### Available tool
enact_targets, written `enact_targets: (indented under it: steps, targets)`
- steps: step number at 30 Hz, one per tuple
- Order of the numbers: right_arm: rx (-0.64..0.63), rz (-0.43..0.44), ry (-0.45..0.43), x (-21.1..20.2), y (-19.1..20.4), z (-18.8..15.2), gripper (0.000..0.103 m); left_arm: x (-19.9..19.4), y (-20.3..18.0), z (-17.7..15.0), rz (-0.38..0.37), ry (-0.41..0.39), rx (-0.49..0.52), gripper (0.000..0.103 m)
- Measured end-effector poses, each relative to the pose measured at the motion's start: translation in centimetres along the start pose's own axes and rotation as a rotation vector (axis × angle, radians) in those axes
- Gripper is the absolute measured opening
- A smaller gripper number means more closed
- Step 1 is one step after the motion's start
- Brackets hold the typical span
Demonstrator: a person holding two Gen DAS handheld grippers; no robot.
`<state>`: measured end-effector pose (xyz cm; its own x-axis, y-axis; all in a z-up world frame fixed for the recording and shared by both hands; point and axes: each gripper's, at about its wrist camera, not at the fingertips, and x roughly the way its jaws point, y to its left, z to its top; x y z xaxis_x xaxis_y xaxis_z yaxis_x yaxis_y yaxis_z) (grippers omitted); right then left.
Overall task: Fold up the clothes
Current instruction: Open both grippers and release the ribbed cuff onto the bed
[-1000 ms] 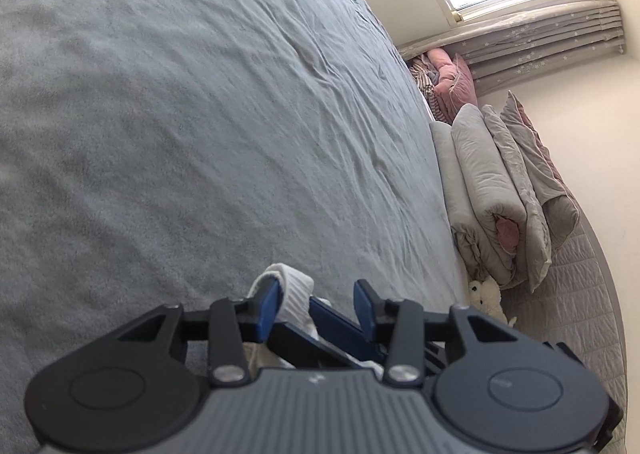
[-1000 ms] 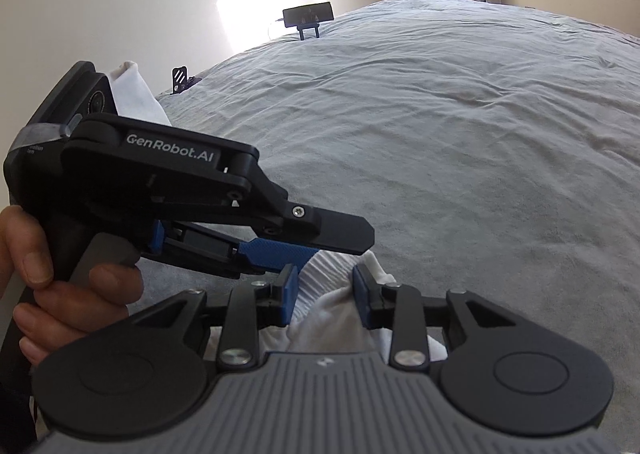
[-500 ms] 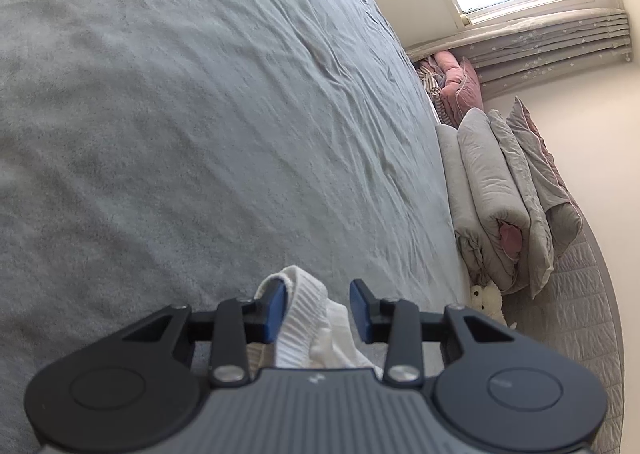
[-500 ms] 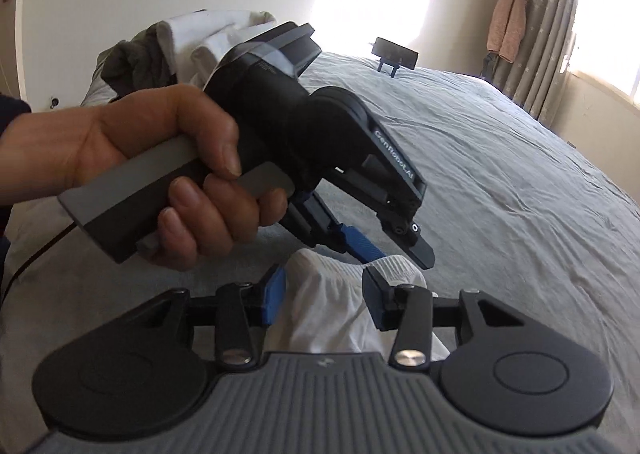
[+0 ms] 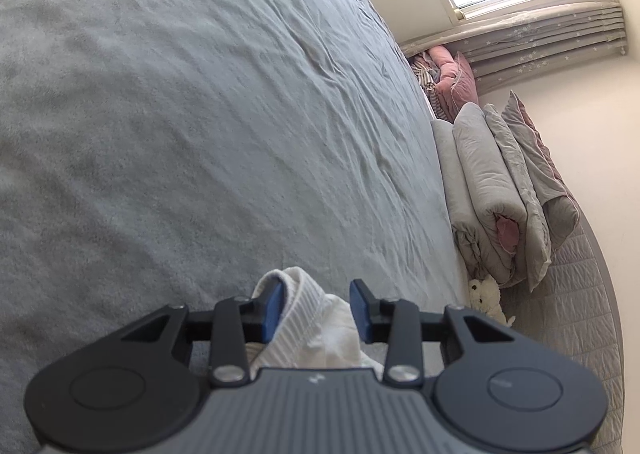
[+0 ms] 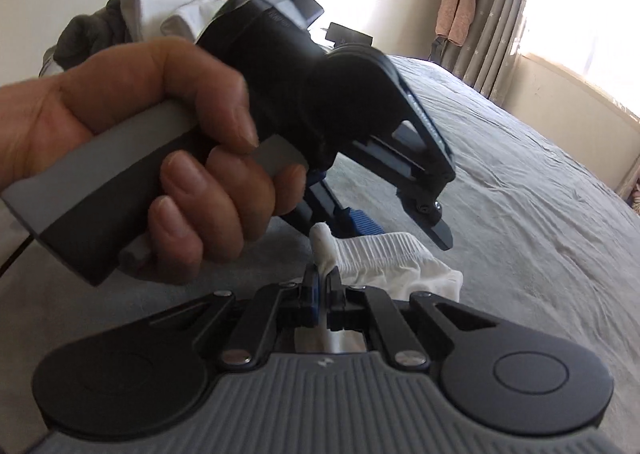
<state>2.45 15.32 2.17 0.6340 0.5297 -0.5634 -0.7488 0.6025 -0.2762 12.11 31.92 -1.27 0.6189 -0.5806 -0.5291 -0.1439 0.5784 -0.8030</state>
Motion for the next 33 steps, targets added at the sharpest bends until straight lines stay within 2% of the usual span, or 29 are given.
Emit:
enact_targets:
  steps: [1, 3, 4, 6, 9, 11, 16, 20, 23, 25, 27, 31, 33]
  targets:
    - [-0.041, -0.027, 0.001, 0.2, 0.8, -0.3, 0.004, 0.0, 0.0, 0.0, 0.004, 0.0, 0.004, 0.036]
    - [-0.044, -0.057, -0.001, 0.3, 1.1, -0.5, 0.007, 0.0, 0.0, 0.0, 0.01, 0.0, 0.007, 0.036]
    - [-0.016, -0.045, -0.004, 0.1, 0.9, -0.5, 0.014, -0.1, 0.0, 0.1, 0.012, -0.001, 0.008, 0.036]
    - [0.025, 0.006, -0.02, -0.5, 0.5, -0.5, 0.02, -0.3, 0.1, 0.1, 0.017, -0.004, 0.009, 0.036]
    - [-0.002, 0.002, -0.033, -1.5, 0.3, -0.8, 0.04, -0.7, 0.0, 0.2, 0.026, -0.006, 0.018, 0.037]
    - [0.021, -0.021, -0.046, -2.5, -0.6, -1.0, 0.04, -1.3, -0.2, 0.2, 0.033, -0.008, 0.031, 0.041]
    - [0.18, -0.011, -0.065, -5.9, -4.4, -2.2, 0.04, -3.7, -0.3, 0.0, 0.033, -0.038, 0.036, 0.052]
    - [0.3, -0.099, -0.029, -8.4, -9.1, -4.8, 0.04, -5.0, -1.5, -1.5, 0.04, -0.019, 0.079, 0.064]
    - [0.38, -0.148, -0.008, -9.9, -11.9, -6.2, 0.04, -5.7, -2.1, -3.2, 0.114, 0.008, 0.086, 0.066]
    - [0.339, -0.114, -0.016, -11.6, -9.6, -7.0, 0.04, -6.4, -2.2, -4.4, 0.152, 0.009, 0.071, 0.066]
    - [0.297, -0.08, -0.023, -13.2, -7.2, -7.7, 0.04, -7.1, -1.9, -5.4, 0.146, 0.005, 0.044, 0.066]
    - [0.219, -0.037, -0.009, -11.8, -3.8, -7.3, 0.04, -6.8, -1.1, -6.6, 0.119, 0.011, -0.039, 0.072]
    - [0.218, -0.02, -0.003, -11.2, -3.1, -7.2, 0.04, -5.7, -0.5, -6.7, 0.154, 0.018, -0.08, 0.073]
